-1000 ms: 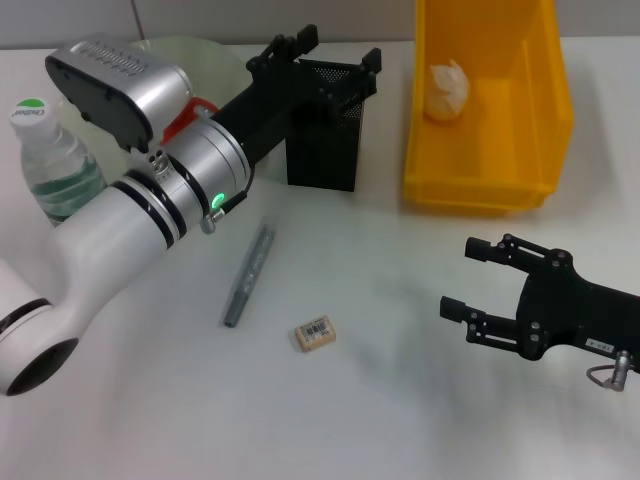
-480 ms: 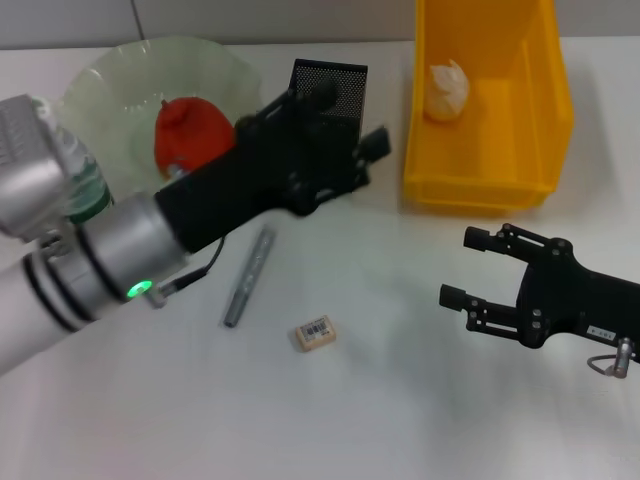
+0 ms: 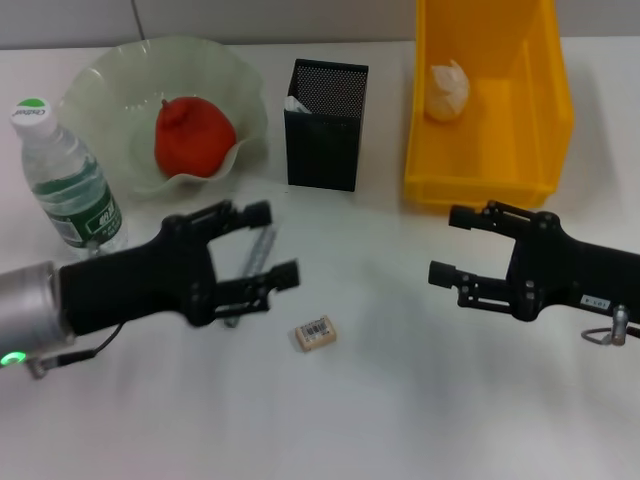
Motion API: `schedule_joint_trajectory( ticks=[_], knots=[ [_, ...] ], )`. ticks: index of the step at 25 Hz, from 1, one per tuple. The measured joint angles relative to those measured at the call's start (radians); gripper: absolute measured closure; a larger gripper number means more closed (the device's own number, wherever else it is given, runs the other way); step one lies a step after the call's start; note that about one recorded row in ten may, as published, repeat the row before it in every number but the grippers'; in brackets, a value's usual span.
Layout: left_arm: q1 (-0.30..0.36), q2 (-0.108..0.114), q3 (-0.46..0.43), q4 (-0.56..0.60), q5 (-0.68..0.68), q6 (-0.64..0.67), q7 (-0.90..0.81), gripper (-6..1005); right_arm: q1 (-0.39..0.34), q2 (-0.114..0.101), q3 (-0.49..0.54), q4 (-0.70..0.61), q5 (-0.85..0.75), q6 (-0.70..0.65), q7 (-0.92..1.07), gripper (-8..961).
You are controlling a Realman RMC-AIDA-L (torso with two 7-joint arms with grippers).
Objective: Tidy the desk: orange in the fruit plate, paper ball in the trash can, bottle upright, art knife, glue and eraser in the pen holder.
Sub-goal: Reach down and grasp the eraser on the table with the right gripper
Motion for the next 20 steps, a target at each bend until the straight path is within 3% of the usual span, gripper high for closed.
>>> schedule_joint_trajectory(
  ticks=[5, 7, 11, 12, 15, 17, 20],
  knots=[
    [0.026, 0.024, -0.108, -0.017, 0.160, 0.037, 0.021, 142, 0.050, -0.025, -0.007, -0.011, -0.012, -0.037, 0.075, 224],
    [0.043, 0.030, -0.149, -0.011, 0.214, 0.047, 0.045, 142, 0.102, -0.040, -0.015, -0.051, -0.067, -0.069, 0.156, 225],
    [0.060, 0.042, -0.214, -0.009, 0.307, 0.072, 0.078, 143, 0.162, -0.043, -0.015, -0.114, -0.153, -0.091, 0.246, 225],
    [0.060, 0.044, -0.222, -0.009, 0.321, 0.077, 0.078, 143, 0.211, -0.041, -0.017, -0.154, -0.216, -0.103, 0.298, 226],
    [0.061, 0.053, -0.255, -0.008, 0.375, 0.095, 0.082, 144, 0.266, -0.038, -0.028, -0.189, -0.272, -0.115, 0.350, 226],
    [0.060, 0.055, -0.264, -0.004, 0.391, 0.099, 0.086, 144, 0.350, -0.035, -0.087, -0.235, -0.334, -0.115, 0.421, 227],
    [0.056, 0.057, -0.306, 0.004, 0.442, 0.102, 0.088, 167, 0.398, -0.032, -0.146, -0.258, -0.362, -0.101, 0.460, 227]
  ],
)
